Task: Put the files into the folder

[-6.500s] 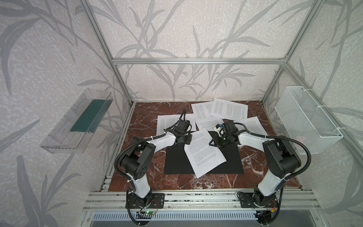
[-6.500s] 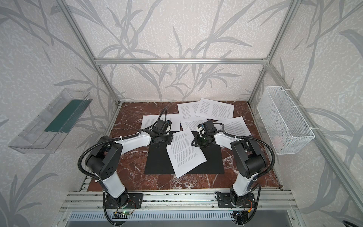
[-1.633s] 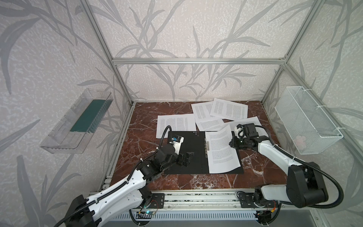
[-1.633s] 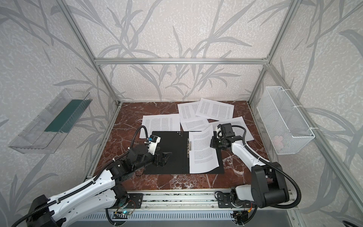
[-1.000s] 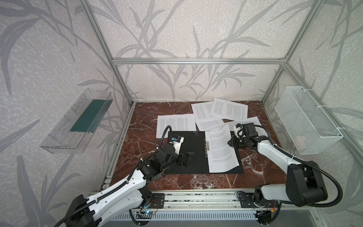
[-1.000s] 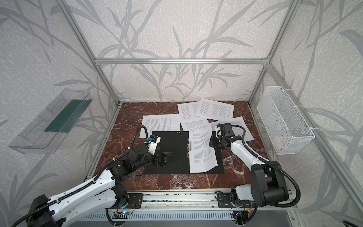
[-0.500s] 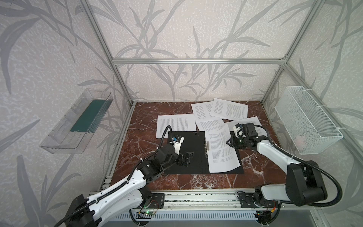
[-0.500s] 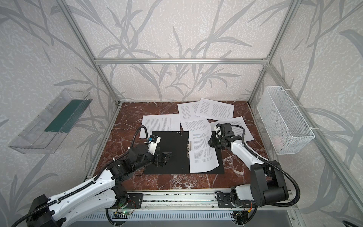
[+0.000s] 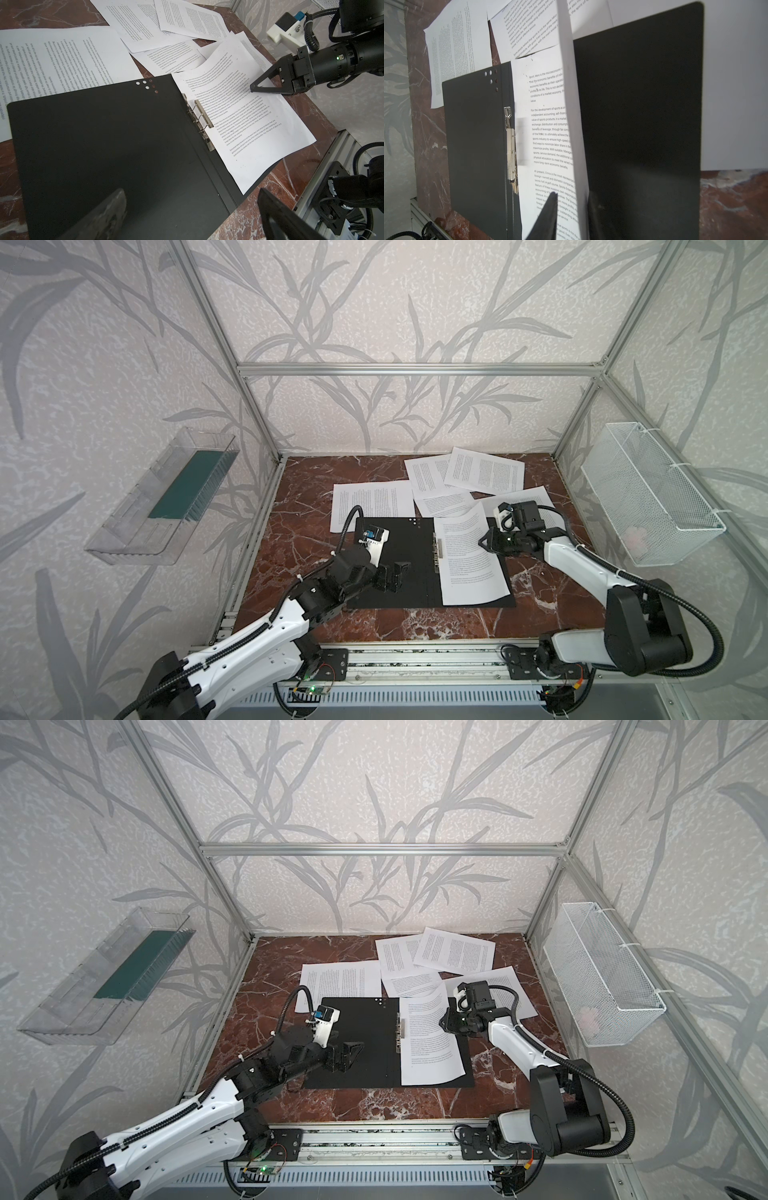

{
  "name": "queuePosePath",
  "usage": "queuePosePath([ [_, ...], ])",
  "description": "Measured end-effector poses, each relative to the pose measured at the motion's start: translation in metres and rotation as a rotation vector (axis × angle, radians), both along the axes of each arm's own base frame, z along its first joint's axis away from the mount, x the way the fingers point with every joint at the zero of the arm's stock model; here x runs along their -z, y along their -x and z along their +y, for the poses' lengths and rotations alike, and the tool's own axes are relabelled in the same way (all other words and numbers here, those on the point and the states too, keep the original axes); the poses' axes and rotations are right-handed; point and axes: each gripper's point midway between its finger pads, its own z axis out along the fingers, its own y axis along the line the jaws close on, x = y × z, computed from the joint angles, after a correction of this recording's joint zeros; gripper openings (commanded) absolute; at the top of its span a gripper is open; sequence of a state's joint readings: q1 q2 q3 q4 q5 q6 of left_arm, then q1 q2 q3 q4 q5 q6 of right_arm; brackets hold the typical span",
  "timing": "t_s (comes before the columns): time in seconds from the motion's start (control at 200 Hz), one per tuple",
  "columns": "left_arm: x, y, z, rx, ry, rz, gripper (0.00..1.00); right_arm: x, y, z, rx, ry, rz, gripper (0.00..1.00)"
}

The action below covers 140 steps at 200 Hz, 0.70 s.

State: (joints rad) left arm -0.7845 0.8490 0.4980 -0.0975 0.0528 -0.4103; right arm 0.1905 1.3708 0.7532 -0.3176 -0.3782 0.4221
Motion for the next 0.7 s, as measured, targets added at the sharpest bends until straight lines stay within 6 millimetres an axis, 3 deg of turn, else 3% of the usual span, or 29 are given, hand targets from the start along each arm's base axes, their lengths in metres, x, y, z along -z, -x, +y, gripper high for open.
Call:
queuePosePath([
  [0.47,0.0023,-0.0003,-0.0003,0.0,-0.006,0.006,0.99,0.0039,0.0036,0.0007,-0.001,0.0,0.012,0.29],
  [0.58,0.0024,-0.0003,-0.0003,0.0,-0.006,0.006,0.99,0.0041,0.0036,0.0004,0.0,0.001,0.012,0.34],
  [0.7,0.0023,-0.0003,-0.0003,0.0,-0.006,0.006,0.99,0.0041,0.0035,0.0003,0.005,0.0,0.014,0.48],
])
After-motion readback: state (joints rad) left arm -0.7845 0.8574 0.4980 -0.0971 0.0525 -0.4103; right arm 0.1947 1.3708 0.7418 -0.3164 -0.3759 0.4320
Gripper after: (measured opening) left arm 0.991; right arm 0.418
